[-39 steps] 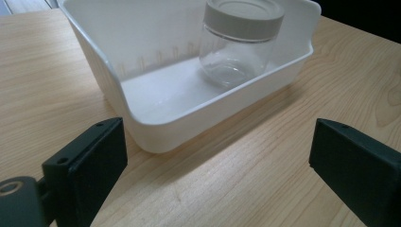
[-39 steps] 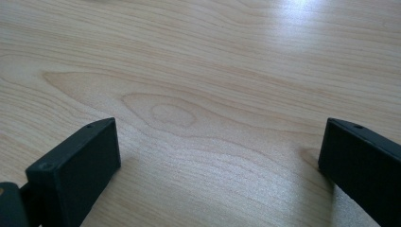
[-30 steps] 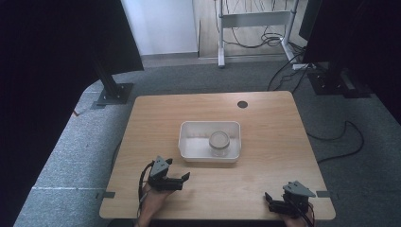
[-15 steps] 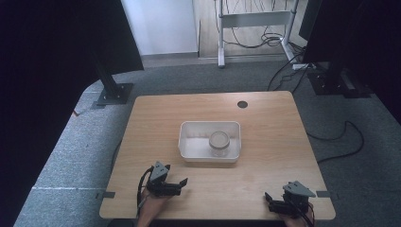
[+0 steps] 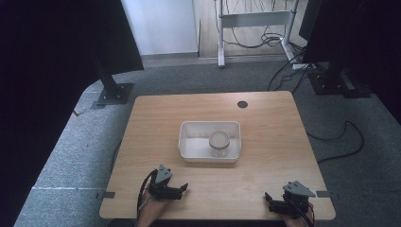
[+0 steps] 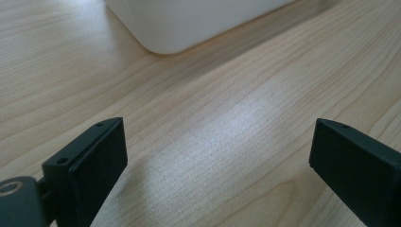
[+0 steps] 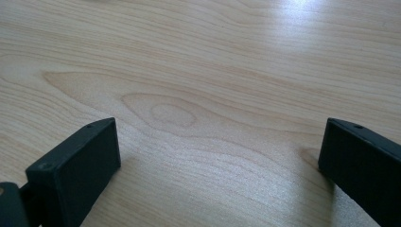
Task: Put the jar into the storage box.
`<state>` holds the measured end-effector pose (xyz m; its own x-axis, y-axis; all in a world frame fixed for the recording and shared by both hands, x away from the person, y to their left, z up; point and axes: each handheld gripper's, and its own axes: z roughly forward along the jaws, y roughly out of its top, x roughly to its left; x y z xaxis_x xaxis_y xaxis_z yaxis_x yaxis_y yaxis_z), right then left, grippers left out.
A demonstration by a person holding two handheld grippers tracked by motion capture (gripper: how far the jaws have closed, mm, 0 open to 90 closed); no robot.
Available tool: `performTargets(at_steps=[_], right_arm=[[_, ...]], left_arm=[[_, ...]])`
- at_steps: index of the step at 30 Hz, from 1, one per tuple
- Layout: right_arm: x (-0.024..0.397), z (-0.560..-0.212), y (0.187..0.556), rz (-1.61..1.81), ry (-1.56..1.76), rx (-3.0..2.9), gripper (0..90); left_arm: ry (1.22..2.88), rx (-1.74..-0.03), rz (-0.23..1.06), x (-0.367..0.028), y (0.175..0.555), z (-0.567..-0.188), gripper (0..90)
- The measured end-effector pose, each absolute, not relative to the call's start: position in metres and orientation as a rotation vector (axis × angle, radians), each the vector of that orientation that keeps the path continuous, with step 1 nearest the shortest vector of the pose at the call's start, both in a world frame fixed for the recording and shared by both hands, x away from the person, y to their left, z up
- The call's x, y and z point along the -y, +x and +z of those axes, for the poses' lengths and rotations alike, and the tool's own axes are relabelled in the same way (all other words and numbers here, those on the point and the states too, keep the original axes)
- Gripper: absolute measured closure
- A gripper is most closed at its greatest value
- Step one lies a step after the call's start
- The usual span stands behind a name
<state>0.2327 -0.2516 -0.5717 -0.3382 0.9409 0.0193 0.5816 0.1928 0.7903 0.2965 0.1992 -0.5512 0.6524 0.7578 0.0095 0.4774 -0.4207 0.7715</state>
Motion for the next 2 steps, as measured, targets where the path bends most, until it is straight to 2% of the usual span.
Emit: performTargets(at_steps=[2], right_arm=[[0.2517, -0.5717, 0.2327, 0.997, 1.418, -1.998, 0.0]], left_arm=[[2.114, -0.952, 0.465, -0.1983, 0.2965, -0.5514, 4.8]])
